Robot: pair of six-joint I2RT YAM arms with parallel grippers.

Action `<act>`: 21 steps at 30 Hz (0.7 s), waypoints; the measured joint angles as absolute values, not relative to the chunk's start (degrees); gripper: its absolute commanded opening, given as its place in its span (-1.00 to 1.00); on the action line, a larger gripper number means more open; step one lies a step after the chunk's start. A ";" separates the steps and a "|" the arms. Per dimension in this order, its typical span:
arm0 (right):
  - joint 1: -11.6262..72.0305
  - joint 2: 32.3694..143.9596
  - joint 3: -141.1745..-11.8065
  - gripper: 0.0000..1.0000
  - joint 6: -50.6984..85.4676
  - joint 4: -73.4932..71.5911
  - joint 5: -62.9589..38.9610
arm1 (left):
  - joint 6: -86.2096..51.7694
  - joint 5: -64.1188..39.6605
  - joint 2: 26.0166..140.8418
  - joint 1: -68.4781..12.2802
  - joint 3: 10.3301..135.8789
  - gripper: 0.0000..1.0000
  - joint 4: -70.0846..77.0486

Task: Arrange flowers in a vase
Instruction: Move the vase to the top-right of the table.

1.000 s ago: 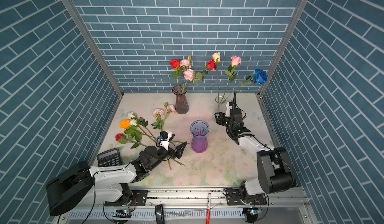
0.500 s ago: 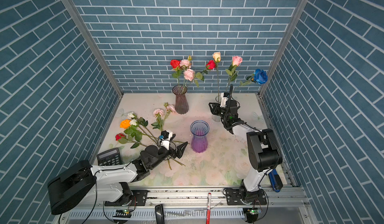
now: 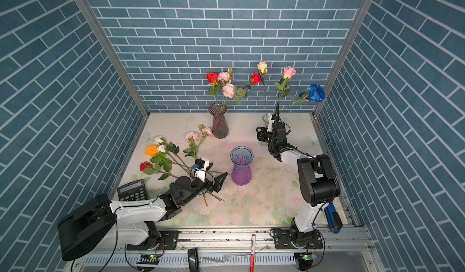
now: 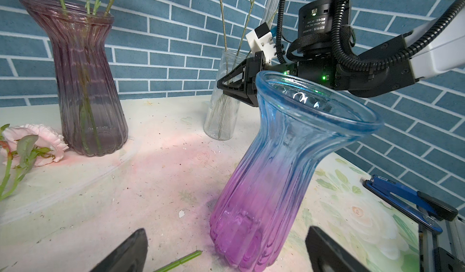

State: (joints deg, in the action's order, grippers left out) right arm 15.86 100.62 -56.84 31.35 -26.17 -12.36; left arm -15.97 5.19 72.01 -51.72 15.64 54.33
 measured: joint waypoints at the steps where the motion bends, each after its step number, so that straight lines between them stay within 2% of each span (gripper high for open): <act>1: 15.86 100.62 -56.84 -0.35 30.98 -25.67 -12.10 | -15.97 5.15 72.01 -51.72 15.64 0.99 54.33; 6: 15.86 100.62 -56.82 -0.35 29.93 -24.43 -10.83 | -15.97 5.08 72.01 -51.70 15.64 0.99 54.33; 12: 16.36 101.71 -56.82 -0.46 29.47 -26.02 -11.40 | -15.97 5.08 72.01 -51.70 15.64 0.99 54.33; 21: 20.67 104.92 -54.70 -0.78 28.56 -31.86 -10.02 | -15.97 5.08 72.01 -51.66 15.64 0.99 54.35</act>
